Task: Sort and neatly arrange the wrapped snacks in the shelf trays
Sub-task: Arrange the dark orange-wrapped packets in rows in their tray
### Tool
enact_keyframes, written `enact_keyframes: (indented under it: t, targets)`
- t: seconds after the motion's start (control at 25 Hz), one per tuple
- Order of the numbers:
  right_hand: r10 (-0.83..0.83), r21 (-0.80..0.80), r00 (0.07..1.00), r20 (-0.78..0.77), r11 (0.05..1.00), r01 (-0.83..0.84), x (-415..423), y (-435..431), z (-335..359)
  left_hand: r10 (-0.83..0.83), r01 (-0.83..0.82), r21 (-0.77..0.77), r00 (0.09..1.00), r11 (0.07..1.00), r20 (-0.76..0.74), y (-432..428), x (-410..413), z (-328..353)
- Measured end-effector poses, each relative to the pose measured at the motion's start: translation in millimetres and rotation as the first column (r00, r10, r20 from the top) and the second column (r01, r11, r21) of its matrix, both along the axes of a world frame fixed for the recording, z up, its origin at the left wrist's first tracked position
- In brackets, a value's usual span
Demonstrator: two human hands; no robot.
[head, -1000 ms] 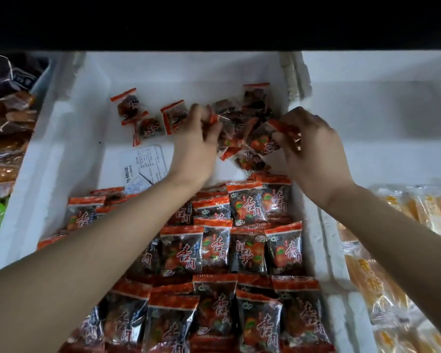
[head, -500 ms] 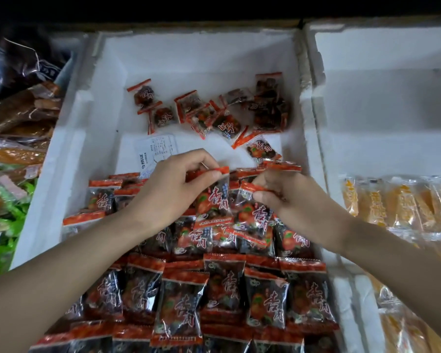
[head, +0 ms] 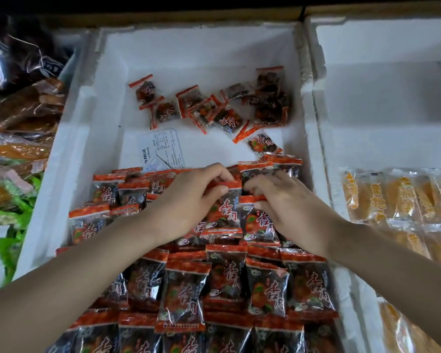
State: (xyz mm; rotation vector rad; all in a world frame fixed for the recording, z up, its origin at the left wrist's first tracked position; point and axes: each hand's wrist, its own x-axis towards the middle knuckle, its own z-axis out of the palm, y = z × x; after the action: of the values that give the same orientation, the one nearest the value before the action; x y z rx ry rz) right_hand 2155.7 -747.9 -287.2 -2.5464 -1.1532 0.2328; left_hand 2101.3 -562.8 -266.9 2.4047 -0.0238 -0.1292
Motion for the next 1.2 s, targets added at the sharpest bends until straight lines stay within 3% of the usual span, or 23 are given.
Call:
enact_keyframes:
  t: [0.2, 0.36, 0.56, 0.68, 0.8, 0.88, 1.04, 1.2]
  targets:
    - [0.053, 0.005, 0.998, -0.032, 0.999, -0.053, -5.7, -9.2, 1.9, -0.255, 0.241, 0.368, 0.967, 0.898, -0.012, -2.1, -8.2, -4.9]
    - [0.083, -0.02, 0.995, -0.05, 0.996, -0.084, -7.4, -17.4, 2.3, -0.313, 0.325, 0.309, 0.946, 0.894, -0.089, 1.0, -11.8, -10.2]
    - [0.117, -0.107, 0.99, 0.073, 0.988, -0.109, -14.0, -24.5, -3.1, -0.382, 0.399, 0.268, 0.917, 0.877, -0.115, 1.1, -7.4, -11.5]
    - [-0.024, 0.039, 0.999, -0.048, 0.999, 0.025, 0.7, -21.6, 8.2, -0.331, 0.307, 0.313, 0.943, 0.899, 0.025, 4.8, 4.8, -8.1]
    - [-0.191, 0.162, 0.979, -0.067, 0.966, 0.2, 41.7, -5.4, 10.6, -0.189, 0.151, 0.242, 0.972, 0.959, 0.143, 13.5, 42.4, -14.4]
    - [-0.302, 0.114, 0.951, -0.067, 0.945, 0.308, 73.1, 11.9, 5.9, -0.123, 0.074, 0.256, 0.975, 0.964, 0.182, 17.8, 76.0, -24.3]
    - [-0.435, -0.076, 0.892, -0.126, 0.901, 0.428, 105.2, 43.3, -8.0, 0.014, -0.046, 0.262, 0.992, 0.964, 0.124, 20.8, 126.6, -43.0]
    - [-0.489, -0.128, 0.864, -0.12, 0.87, 0.475, 114.8, 52.4, -15.0, 0.112, -0.17, 0.392, 0.98, 0.904, 0.167, 13.9, 144.5, -54.3]
